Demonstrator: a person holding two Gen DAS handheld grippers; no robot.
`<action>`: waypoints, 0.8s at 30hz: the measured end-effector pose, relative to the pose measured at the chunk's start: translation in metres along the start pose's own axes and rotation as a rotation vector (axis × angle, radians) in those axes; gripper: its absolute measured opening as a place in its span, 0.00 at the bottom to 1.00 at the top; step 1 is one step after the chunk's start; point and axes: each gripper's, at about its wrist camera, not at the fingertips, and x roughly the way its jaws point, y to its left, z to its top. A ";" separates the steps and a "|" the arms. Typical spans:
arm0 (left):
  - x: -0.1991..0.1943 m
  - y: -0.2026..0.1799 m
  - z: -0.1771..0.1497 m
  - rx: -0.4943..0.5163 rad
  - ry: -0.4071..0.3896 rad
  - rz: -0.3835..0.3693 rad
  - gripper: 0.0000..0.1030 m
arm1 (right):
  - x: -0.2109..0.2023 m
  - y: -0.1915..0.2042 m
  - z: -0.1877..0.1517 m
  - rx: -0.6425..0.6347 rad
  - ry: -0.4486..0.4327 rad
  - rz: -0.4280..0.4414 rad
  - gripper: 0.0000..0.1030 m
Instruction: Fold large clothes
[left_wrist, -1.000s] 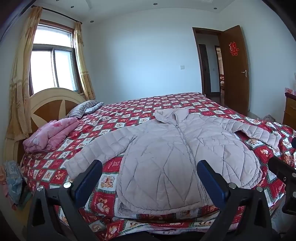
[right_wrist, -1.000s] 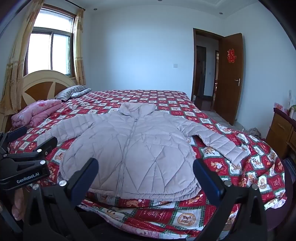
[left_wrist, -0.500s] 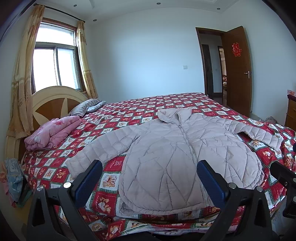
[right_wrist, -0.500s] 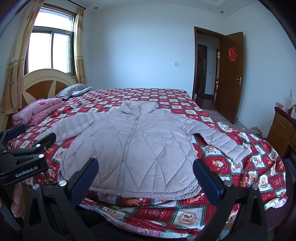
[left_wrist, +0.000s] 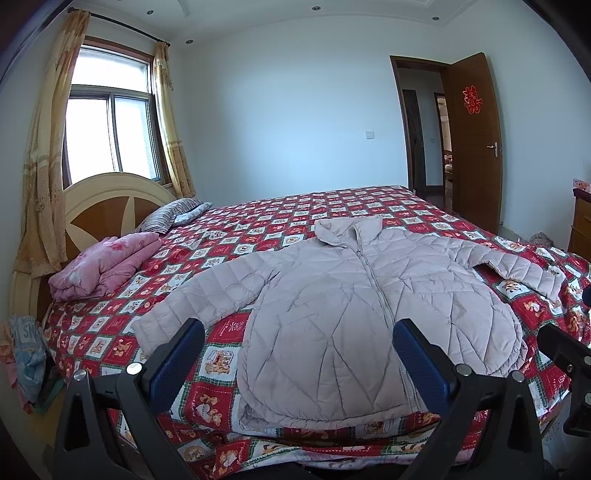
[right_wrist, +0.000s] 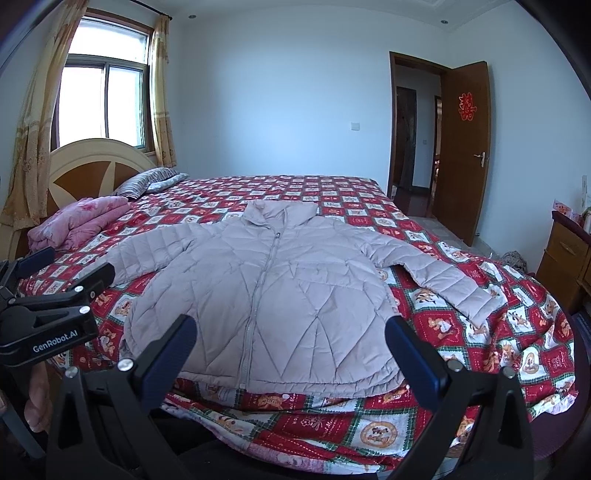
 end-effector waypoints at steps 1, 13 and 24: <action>0.000 0.000 0.000 0.001 0.000 0.001 0.99 | 0.000 0.000 0.000 0.000 0.002 0.000 1.00; 0.000 0.001 0.000 -0.007 -0.005 0.003 0.99 | 0.000 -0.003 0.003 0.002 0.010 0.003 1.00; -0.001 0.001 0.000 -0.008 -0.007 0.004 0.99 | 0.001 -0.003 0.003 0.002 0.014 0.002 1.00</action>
